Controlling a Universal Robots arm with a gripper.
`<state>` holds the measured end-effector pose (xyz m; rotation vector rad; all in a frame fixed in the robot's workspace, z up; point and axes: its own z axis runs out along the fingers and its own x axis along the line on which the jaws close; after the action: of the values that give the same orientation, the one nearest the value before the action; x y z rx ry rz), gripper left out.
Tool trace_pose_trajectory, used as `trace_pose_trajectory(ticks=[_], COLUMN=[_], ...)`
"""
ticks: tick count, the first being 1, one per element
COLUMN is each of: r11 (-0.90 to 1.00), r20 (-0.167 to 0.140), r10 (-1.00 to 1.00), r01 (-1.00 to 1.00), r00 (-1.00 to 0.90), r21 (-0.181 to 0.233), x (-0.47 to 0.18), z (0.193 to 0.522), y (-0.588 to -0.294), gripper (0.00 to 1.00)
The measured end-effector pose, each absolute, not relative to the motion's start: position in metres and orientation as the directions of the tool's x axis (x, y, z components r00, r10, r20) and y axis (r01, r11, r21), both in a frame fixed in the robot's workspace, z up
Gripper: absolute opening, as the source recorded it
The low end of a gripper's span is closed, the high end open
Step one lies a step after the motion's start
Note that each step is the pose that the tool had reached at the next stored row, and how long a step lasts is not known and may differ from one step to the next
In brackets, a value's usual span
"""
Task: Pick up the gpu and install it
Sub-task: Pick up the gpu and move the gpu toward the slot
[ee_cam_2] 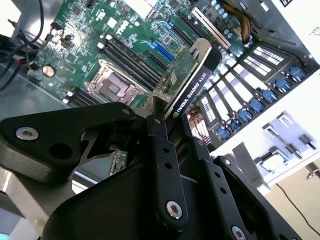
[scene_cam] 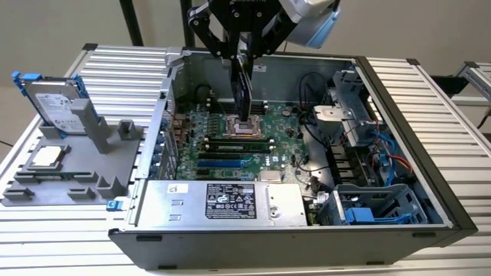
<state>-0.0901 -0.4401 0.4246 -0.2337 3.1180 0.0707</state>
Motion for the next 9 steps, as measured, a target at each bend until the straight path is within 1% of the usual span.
trace_pose_trajectory(ticks=[9], r11=[0.982], r20=[-0.017], r10=[-0.182], r01=[-0.182], r00=[-0.983], r21=[0.044], x=[-0.0901], z=[0.4246], y=[-0.4402], gripper=[0.00])
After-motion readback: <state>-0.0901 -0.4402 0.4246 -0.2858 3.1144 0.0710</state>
